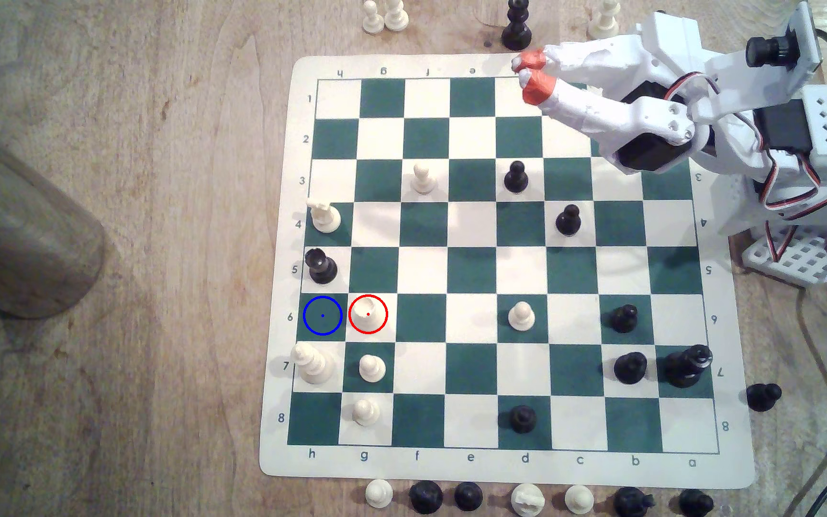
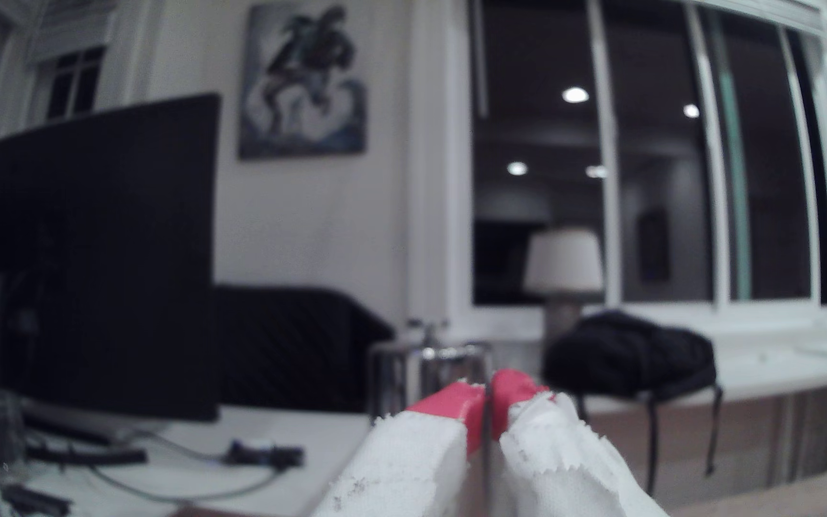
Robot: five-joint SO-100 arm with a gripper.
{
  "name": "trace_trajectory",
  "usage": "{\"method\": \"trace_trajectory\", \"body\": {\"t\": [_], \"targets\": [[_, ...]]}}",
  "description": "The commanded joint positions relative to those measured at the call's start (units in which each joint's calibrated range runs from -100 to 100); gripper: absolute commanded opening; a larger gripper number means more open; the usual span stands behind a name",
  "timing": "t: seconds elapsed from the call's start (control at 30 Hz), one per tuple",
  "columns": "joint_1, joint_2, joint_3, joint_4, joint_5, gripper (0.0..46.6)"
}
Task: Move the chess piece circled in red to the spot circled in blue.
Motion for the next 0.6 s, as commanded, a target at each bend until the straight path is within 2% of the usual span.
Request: {"method": "trace_trajectory", "body": {"t": [0.0,0.23,0.33,0.57], "targets": [[3.59,-0.87,-3.72,8.53,-1.32,0.2],[3.52,1.76,-14.06,12.62,-1.17,0.2],[1.95,8.39,-23.39,16.06,-0.1,0.2],[0.7,11.19,-32.28,28.76,0.98,0.2]]}}
